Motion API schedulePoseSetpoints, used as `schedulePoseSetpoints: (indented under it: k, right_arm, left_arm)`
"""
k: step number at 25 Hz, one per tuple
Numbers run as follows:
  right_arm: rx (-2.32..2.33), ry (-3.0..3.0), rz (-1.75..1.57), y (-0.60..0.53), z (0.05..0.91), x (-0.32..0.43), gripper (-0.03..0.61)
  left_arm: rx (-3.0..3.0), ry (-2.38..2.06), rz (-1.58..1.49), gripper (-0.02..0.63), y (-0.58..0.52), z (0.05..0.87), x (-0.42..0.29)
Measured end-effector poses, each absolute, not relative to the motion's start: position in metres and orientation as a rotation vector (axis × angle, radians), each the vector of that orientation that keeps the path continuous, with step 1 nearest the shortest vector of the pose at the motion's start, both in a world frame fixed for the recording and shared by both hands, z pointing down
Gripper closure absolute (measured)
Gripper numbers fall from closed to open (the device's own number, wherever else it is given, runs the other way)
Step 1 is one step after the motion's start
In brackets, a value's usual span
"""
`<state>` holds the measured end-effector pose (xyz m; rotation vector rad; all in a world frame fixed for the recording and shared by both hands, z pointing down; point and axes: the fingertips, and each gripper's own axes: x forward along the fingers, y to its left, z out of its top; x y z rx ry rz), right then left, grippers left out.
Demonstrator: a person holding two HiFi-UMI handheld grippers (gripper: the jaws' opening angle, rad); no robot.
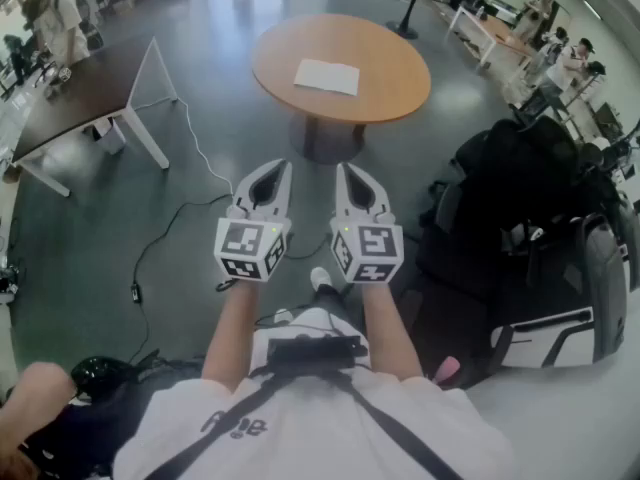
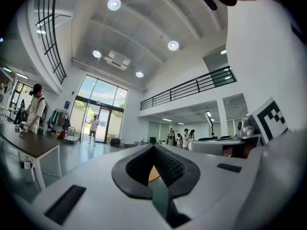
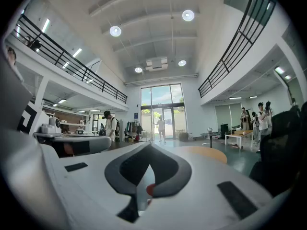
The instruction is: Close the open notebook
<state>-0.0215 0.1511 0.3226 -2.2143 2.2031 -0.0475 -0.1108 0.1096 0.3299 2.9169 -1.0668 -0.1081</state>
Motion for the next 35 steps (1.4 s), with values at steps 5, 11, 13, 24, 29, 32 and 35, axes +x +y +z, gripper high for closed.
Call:
schedulePoseSetpoints:
  k: [5,11,13,24,29,32,35]
  right_arm:
    - [-2.216,2.202,-0.056,0.149,0.322,-0.019,0.563]
    - [-2.195,2.222,-0.043,0.143,0.318,-0.027,0.561]
    - [-2.210,2.226,-0.056,0.139,0.321,-0.029,0.561]
    - [-2.155,2.261,-0.102,0.136,0.328,-0.057,0.561]
    - [-2.161,2.315,-0.118,0.135,0.338,-0.074,0.560]
    - [-2.131,2.333,-0.117,0.130,0.334,-0.085,0.560]
    - [-2.098,2.346,-0.106,0.124,0.329,-0.095,0.560]
  left_arm:
    - [2.890,-1.115,-0.082,0.602,0.101,0.333,-0.112]
    - [2.894,-1.123,-0.082,0.601,0.095,0.328,-0.113]
    - [2.894,-1.122,-0.085,0.602,0.094,0.327,-0.114]
    - [2.889,-1.153,-0.088,0.601,0.096,0.330,-0.133]
    - [2.913,-1.220,-0.052,0.601,0.096,0.337,-0.146]
    - [2.896,-1.270,-0.057,0.601,0.090,0.336,-0.157]
    - [2.872,-1.291,-0.092,0.601,0.086,0.332,-0.170]
